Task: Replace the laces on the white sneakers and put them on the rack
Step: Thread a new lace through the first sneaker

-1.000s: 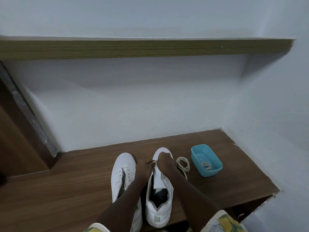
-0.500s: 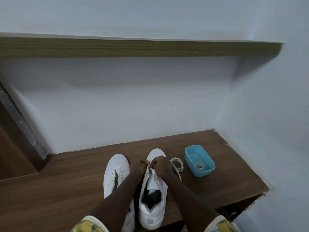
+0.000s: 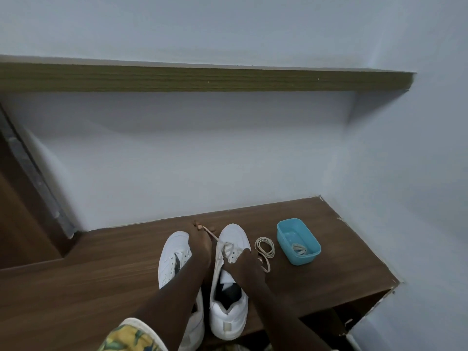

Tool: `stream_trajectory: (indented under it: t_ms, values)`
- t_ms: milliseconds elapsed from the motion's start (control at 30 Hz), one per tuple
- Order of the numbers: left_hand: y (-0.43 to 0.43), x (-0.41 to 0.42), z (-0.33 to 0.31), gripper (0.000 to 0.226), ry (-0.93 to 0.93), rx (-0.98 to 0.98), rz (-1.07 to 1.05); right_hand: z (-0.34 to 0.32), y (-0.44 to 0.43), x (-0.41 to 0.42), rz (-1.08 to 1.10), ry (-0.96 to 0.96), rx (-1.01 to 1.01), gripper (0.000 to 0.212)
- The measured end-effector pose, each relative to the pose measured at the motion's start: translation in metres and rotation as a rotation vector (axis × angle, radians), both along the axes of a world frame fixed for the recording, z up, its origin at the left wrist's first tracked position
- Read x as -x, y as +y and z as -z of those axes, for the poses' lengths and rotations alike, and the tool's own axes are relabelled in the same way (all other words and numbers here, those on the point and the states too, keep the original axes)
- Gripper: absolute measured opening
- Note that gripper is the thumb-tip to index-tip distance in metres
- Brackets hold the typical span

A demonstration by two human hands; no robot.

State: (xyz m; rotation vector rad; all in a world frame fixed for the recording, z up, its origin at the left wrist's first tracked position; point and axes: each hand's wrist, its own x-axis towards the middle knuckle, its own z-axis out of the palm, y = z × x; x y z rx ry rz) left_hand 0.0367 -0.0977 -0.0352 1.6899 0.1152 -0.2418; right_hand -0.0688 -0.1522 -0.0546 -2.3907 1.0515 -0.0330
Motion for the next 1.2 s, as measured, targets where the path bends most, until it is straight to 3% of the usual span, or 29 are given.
stream_trajectory:
  t_ms: [167, 267, 367, 433, 533, 600, 833, 933, 1033, 1200]
  values:
    - [0.016, -0.005, -0.021, 0.03, -0.173, 0.094, -0.035, -0.006, 0.008, 0.001, -0.086, 0.089, 0.044, 0.055]
    - [0.028, 0.0, -0.034, 0.016, -0.328, 0.059, -0.01, -0.002, 0.012, 0.001, -0.087, 0.114, -0.075, 0.043]
    - [0.042, 0.004, -0.041, 0.016, -0.466, -0.015, 0.038, 0.001, 0.018, 0.005, -0.048, 0.103, -0.117, 0.052]
    - [0.054, 0.001, -0.048, 0.018, -0.529, -0.096, 0.071, 0.004, 0.021, 0.011, -0.07, 0.07, -0.049, 0.059]
    - [0.076, -0.012, -0.061, 0.021, -0.634, -0.259, 0.155, 0.01, 0.02, 0.011, -0.034, -0.108, 0.075, 0.051]
    - [0.089, -0.021, -0.066, 0.025, -0.734, -0.391, 0.193, 0.009, 0.018, 0.011, -0.043, -0.078, 0.172, 0.045]
    - [0.115, -0.046, -0.058, 0.03, -1.028, -0.83, 0.201, 0.0, 0.004, 0.021, -0.002, 0.044, 0.054, 0.045]
    - [0.118, -0.043, -0.048, 0.026, -1.006, -1.126, 0.316, -0.002, -0.001, 0.022, -0.021, 0.112, -0.004, 0.05]
    - [0.105, -0.031, -0.032, 0.034, -0.794, -1.311, 0.403, -0.002, -0.004, 0.018, -0.052, 0.144, -0.07, 0.055]
    - [0.064, -0.004, -0.015, 0.031, -0.705, -1.239, 0.582, -0.009, -0.006, 0.012, -0.02, 0.143, -0.205, 0.063]
